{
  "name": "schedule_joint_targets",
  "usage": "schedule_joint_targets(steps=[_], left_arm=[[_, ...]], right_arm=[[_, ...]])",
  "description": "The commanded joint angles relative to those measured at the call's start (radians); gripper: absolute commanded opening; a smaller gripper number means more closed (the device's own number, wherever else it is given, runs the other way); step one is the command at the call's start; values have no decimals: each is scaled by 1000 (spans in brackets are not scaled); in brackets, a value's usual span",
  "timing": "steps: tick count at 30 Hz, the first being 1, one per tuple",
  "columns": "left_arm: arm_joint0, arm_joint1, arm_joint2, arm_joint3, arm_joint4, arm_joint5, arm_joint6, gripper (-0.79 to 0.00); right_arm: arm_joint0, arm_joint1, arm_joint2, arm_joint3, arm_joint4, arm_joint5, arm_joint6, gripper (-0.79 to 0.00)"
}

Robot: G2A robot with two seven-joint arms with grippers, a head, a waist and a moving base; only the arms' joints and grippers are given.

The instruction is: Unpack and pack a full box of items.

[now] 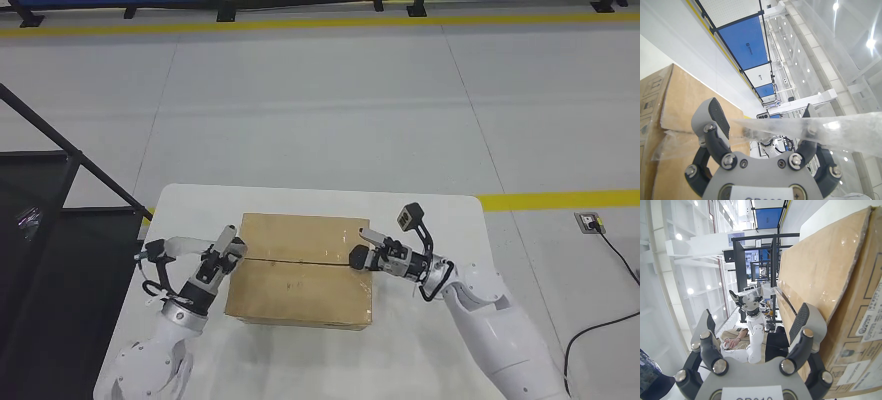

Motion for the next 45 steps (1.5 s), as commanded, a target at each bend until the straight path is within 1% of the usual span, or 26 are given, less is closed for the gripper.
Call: schedule_joint_targets(steps=[1,6,11,21,28,36,41,45], left_arm=[[-6,-1,6,-2,11,8,-4,0],[-35,0,28,0,67,34,-47,0],[-79,-3,62,35,92,57,-89,0],[-143,-13,120,81,98,74,-95,0],[-171,-18,152,106,125,83,-101,0],[-193,-24,181,92,163,92,-94,0],[-211,-24,198,83,212,109,-121,0],[-232,-27,220,94,252,130,-129,0]], right_arm=[[-3,1,2,-2,-3,-2,6,0],[-7,6,17,-1,1,-7,16,0],[-10,9,28,8,11,-10,27,0],[-12,14,39,-1,8,-4,28,0],[-15,16,41,-7,7,0,23,0],[-17,18,41,-4,9,2,25,0],[-19,22,54,3,21,-11,40,0],[-31,27,76,1,36,-28,54,0]])
